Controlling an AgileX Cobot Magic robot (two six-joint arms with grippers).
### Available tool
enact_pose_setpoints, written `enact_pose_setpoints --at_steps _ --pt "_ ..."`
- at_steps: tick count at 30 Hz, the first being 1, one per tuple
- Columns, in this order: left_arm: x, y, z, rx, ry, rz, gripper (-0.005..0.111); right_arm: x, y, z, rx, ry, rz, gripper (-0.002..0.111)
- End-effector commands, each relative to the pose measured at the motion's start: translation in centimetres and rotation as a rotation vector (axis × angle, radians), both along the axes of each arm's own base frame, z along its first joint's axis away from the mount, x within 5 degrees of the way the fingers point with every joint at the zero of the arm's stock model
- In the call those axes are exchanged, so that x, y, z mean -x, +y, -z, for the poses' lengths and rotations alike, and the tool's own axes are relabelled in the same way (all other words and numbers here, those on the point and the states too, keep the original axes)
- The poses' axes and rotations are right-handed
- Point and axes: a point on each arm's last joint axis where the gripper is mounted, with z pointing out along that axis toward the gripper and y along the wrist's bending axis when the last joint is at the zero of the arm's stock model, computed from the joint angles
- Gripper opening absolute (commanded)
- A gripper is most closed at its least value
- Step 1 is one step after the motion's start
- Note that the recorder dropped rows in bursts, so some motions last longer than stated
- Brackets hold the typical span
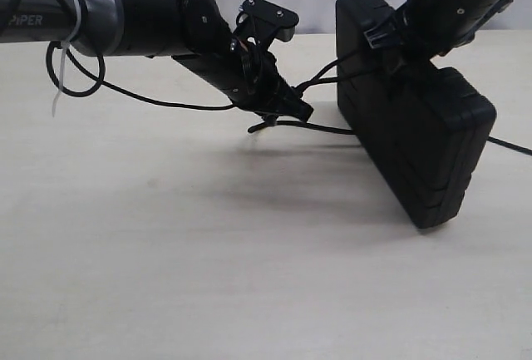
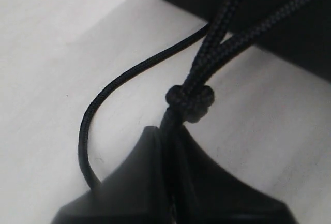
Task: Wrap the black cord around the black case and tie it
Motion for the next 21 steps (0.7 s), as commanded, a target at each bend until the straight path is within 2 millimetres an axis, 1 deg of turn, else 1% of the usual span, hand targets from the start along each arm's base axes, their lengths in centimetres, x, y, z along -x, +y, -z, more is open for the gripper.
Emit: enact_pose_setpoints --at_steps 1,9,13,17,21 --pt "-0.1 -0.1 -0.5 0.029 -0.019 -0.015 0.000 0.1 0.0 -0.2 -0.006 -0.007 -0.021 0.041" --pt "-0.1 -0.7 -0.9 0.124 -0.007 -0.019 0.000 0.1 -0.1 -0.2 -0.004 -0.008 -0.016 0.041" --pt "0.5 -1.7 -1.1 0.153 -0.020 0.019 0.000 0.4 0.5 -0.1 -0.050 0.019 -0.074 0.041" --pt "1.0 -2.3 -1.1 0.144 -0.026 0.055 0.000 0.5 0.8 -0.1 -0.078 0.027 -0.086 0.041" --pt "1.5 -2.5 -0.9 0.116 -0.016 0.126 0.000 0.3 0.4 -0.2 -0.043 0.008 -0.067 0.041"
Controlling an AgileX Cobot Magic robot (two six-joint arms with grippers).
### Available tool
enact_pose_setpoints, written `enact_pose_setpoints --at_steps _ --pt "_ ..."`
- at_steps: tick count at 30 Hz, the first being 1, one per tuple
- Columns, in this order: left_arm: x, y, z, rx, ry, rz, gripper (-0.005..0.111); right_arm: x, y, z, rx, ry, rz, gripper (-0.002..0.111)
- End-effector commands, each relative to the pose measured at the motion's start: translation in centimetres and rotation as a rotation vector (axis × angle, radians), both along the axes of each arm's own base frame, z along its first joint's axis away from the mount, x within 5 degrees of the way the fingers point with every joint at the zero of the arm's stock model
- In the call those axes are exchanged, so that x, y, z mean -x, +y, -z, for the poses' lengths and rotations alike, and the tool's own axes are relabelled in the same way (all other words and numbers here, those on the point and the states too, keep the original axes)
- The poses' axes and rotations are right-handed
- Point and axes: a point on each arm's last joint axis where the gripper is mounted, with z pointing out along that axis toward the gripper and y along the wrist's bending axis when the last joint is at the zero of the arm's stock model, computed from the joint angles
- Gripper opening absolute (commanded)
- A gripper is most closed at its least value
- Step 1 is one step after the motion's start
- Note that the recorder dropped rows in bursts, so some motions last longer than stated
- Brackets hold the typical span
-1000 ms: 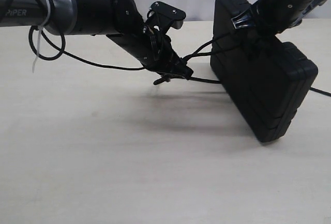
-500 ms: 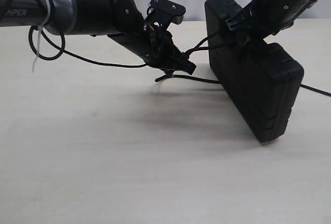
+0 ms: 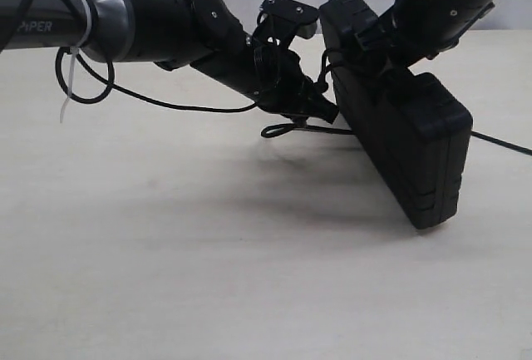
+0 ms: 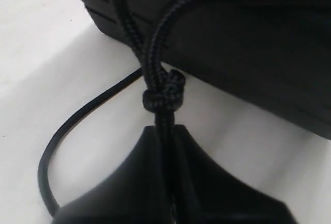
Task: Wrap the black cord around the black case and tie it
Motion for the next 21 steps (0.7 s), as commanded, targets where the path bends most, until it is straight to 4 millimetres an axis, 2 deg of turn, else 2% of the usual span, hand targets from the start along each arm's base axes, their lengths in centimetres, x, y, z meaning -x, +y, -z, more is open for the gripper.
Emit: enact_pose_setpoints --at_steps 1,5,12,15,21 --pt "0.5 -0.3 -0.2 -0.018 -0.019 0.083 0.000 0.0 -0.4 -0.2 0.025 -0.018 0.009 0.041" --pt "0.7 -0.8 -1.2 -0.011 -0.067 0.205 0.000 0.0 -0.4 -0.2 0.023 -0.022 0.010 0.041" --pt "1.6 -2.5 -4.2 0.140 -0.114 0.448 0.000 0.0 -0.3 -0.2 0.015 -0.023 0.011 0.041" --pt "2.0 -2.5 -4.1 0.127 -0.094 0.494 0.000 -0.1 -0.3 -0.2 0.014 -0.028 0.011 0.041" --pt "2.0 -1.6 -3.2 -0.028 -0.104 0.551 0.000 -0.1 -0.3 -0.2 0.014 -0.028 0.011 0.041"
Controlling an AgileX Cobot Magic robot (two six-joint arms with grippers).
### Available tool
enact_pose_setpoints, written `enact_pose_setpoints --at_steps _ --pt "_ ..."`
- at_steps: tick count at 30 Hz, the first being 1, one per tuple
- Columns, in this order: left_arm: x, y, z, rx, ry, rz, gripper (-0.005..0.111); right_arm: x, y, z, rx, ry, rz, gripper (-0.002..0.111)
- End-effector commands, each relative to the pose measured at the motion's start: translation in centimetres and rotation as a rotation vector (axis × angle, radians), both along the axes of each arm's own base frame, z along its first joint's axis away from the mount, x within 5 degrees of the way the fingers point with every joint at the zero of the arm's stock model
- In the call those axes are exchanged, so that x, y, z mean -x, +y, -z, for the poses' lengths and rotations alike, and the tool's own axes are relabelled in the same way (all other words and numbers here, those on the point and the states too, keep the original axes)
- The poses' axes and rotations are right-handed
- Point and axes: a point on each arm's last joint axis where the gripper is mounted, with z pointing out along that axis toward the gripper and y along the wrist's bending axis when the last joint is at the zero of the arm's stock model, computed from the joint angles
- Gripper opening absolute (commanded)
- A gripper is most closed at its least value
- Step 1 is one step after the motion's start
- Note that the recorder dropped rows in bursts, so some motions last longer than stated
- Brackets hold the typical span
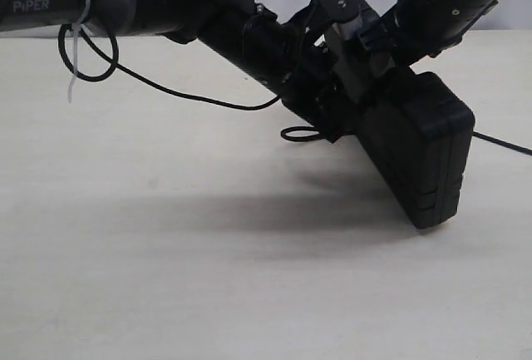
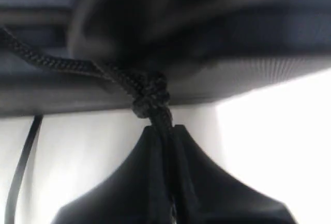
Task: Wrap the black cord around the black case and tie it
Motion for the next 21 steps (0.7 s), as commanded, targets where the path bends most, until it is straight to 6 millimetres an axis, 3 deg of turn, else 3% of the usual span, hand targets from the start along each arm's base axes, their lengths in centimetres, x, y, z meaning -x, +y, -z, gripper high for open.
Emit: enact_pose_setpoints --at_steps 1,8,21 --pt "-0.1 0.3 0.0 -0.064 -0.047 0.009 0.000 0.0 -0.1 -0.2 -0.006 -0.014 0.008 0.041" --pt "-1.5 -0.1 -0.7 0.024 -0.118 -0.135 0.000 0.2 0.0 -0.2 -0.026 0.002 0.001 0.041" --pt "-1.5 -0.3 -1.0 0.061 -0.127 -0.137 0.000 0.2 0.4 -0.6 -0.062 -0.024 -0.027 0.041"
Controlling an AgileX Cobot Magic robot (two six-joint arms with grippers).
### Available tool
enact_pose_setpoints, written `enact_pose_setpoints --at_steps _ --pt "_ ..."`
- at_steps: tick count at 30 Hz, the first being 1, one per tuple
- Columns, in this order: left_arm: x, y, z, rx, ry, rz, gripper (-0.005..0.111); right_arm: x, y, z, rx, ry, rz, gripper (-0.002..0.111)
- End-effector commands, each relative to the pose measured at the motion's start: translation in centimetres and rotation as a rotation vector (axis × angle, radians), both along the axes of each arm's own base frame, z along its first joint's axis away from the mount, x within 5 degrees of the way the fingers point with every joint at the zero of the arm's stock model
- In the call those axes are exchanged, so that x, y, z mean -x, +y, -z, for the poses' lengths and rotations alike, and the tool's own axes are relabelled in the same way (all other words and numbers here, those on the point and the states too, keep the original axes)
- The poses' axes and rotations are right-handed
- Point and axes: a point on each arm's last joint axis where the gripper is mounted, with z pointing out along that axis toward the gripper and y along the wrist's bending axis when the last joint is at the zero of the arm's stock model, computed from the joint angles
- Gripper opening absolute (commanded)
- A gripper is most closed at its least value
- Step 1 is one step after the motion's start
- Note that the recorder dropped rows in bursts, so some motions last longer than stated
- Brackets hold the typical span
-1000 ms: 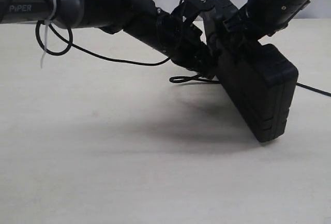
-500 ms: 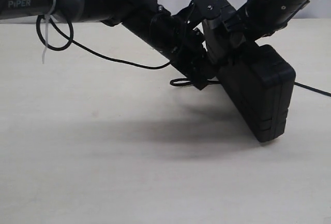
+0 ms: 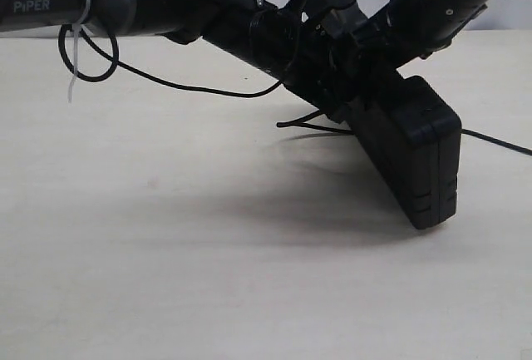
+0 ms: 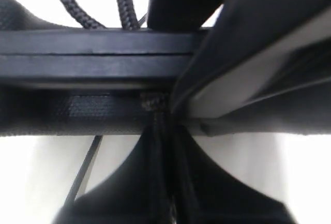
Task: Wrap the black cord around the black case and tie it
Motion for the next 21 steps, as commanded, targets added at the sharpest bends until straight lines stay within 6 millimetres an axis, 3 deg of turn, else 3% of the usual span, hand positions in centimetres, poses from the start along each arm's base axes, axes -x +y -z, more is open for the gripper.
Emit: enact_pose_setpoints --at_steps 1,4,8,14,16,18,21 --pt "0.0 -0.2 -0.5 0.017 -0.013 -0.007 0.000 0.1 -0.2 -0.8 -0.003 -0.046 -0.006 0.041" --pt "0.0 -0.2 -0.5 0.017 -0.013 -0.007 0.000 0.4 -0.3 -1.7 -0.009 -0.087 -0.005 0.041" --pt "0.0 -0.2 -0.6 0.017 -0.014 -0.009 0.000 0.9 -0.7 -2.5 0.006 -0.103 0.009 0.056" --pt "0.0 -0.2 -0.6 0.017 -0.014 -0.009 0.000 2.7 -2.6 -5.5 0.037 -0.175 0.173 0.057" --pt "0.0 -0.2 -0.6 0.017 -0.014 -0.009 0.000 2.7 -4.4 -5.7 0.036 -0.159 0.248 0.057" --pt "0.0 -0.2 -0.6 0.017 -0.014 -0.009 0.000 2.2 -8.0 -5.2 -0.007 -0.124 0.379 0.057" --pt "0.0 -0.2 -0.5 0.017 -0.012 -0.006 0.000 1.5 -11.3 -3.8 -0.263 -0.095 0.464 0.057"
